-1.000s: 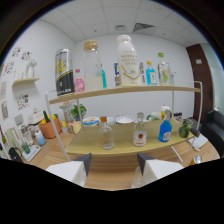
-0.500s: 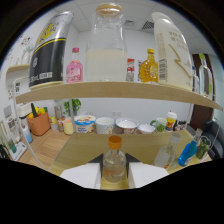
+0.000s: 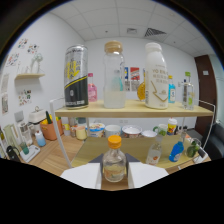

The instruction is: Make me a cup of Vodka Sunrise.

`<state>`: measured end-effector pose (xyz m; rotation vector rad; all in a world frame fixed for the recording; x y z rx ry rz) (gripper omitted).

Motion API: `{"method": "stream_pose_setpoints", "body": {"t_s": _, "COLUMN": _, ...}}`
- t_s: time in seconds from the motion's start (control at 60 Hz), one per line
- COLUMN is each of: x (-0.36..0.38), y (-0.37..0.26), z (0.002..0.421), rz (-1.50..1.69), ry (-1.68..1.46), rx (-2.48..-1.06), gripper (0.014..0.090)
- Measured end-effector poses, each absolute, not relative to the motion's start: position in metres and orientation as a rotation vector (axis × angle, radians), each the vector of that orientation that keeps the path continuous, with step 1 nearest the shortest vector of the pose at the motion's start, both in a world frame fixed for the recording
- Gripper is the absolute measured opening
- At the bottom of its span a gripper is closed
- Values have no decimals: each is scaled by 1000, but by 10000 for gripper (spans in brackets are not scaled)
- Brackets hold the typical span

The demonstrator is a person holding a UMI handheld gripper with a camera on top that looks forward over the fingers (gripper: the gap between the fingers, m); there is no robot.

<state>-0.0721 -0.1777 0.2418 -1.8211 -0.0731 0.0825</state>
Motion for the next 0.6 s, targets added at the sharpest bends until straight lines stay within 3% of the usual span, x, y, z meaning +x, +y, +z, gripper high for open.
{"method": "stream_pose_setpoints", "body": {"t_s": 0.133, "x": -73, "y": -224, "z": 236, "rz": 107, "ry": -63, "rx": -1827, "gripper": 352}}
{"method": "stream_pose_setpoints", "body": {"t_s": 0.3, "x": -75, "y": -264, "z": 197, "rz": 114, "ry": -42, "rx": -1882, "gripper": 351}}
{"method": "stream_pose_setpoints", "body": {"t_s": 0.6, "x": -79, "y": -233, "z": 126, "rz": 79, "ry": -30, "rx": -1935, "gripper": 351}}
